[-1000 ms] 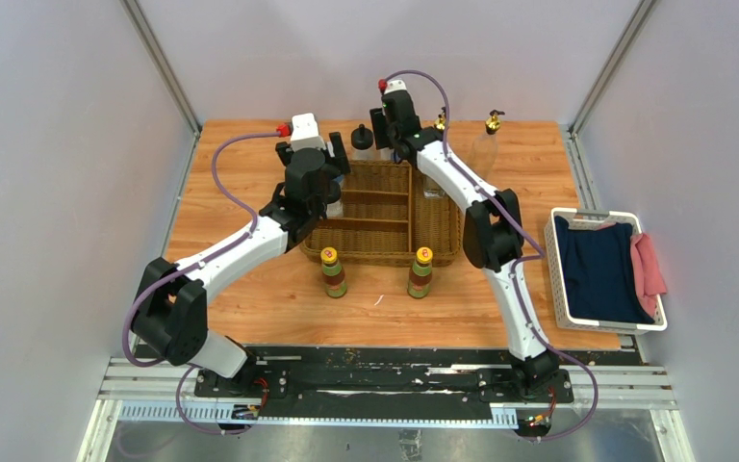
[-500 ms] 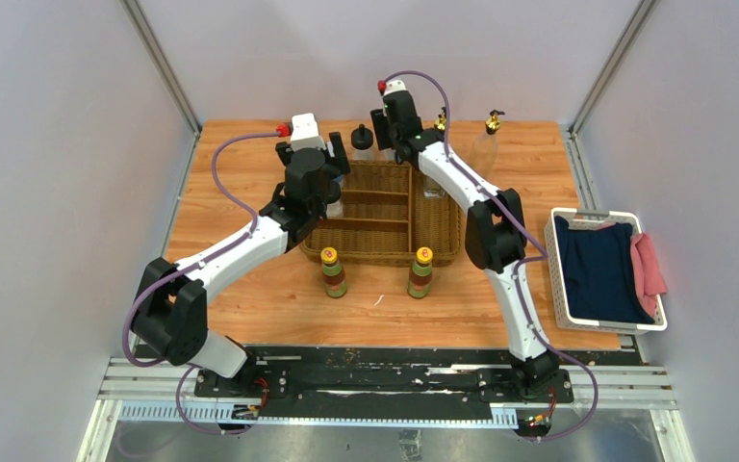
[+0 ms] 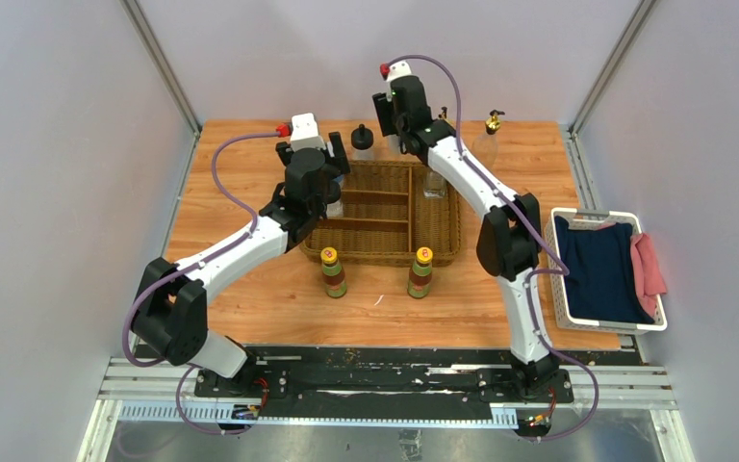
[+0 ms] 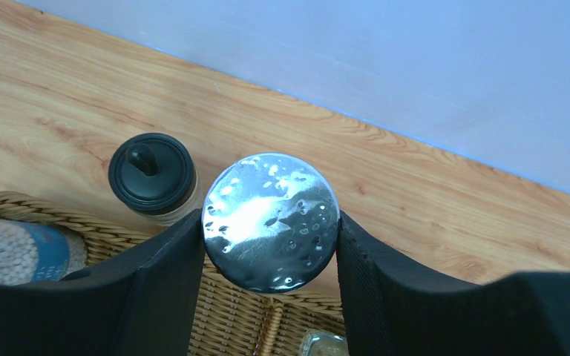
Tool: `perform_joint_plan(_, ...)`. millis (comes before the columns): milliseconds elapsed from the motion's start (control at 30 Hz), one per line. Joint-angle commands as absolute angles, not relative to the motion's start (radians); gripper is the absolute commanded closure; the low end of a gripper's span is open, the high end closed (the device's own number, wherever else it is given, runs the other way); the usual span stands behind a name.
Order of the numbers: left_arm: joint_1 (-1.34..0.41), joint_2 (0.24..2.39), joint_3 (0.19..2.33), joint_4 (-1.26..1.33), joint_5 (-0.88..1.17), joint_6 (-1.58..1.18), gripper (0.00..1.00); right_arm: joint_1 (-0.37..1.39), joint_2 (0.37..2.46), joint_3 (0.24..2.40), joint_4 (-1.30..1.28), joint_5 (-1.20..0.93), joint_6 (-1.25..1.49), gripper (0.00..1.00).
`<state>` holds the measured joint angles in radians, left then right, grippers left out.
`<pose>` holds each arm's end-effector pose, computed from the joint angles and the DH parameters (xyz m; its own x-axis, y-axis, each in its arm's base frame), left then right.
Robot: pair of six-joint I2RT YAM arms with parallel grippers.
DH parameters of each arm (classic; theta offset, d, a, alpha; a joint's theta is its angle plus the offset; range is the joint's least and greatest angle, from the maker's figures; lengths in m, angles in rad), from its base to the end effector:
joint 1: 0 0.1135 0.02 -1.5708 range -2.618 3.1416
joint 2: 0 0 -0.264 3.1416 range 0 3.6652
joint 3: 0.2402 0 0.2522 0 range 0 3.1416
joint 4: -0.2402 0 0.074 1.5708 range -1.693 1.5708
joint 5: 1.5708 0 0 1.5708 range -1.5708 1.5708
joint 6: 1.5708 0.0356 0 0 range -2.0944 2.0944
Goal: Organize the condiment bottles
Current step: Pick up the bottle from the center of the board, then place the bottle in the storage box.
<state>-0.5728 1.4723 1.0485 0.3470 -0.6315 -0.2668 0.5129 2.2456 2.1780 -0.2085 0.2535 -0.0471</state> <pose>0.3008 -0.1690 0.3223 -0.0471 -0.2228 -0.9737 -0.0722 0.9730 -0.2192 0.4729 0.2561 0.3334 -0.2248 -0.1789 -0.9578 -0.2757 0.9545 -0.1136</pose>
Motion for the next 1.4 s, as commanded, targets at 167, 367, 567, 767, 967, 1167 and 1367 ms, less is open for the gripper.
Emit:
perform_joint_plan(167,-0.578,1.435,1.026,0.371,-0.64,-0.286,0.18,0.557,2.064,2.056,-0.11,0.283,-0.068,1.0)
perform_joint_plan(367,-0.578,1.416,1.02,0.371,-0.646,-0.279,0.19,0.577,1.978,1.946,-0.091,0.273,-0.03,1.0)
perform_joint_plan(567,-0.577,1.405,1.02,0.372,-0.652,-0.272,0.19,0.609,1.898,1.844,-0.065,0.281,-0.017,1.0)
perform_joint_plan(767,-0.577,1.397,1.015,0.371,-0.644,-0.278,0.19,0.625,1.858,1.767,-0.04,0.282,-0.006,1.0)
perform_joint_plan(967,-0.578,1.391,1.01,0.371,-0.641,-0.278,0.19,0.632,1.843,1.702,-0.016,0.28,0.037,1.0)
perform_joint_plan(1167,-0.578,1.385,1.005,0.372,-0.642,-0.28,0.19,0.633,1.853,1.672,0.005,0.28,0.042,1.0)
perform_joint_plan(1367,-0.578,1.38,1.002,0.373,-0.645,-0.279,0.2,0.632,1.885,1.678,0.031,0.279,0.034,1.0)
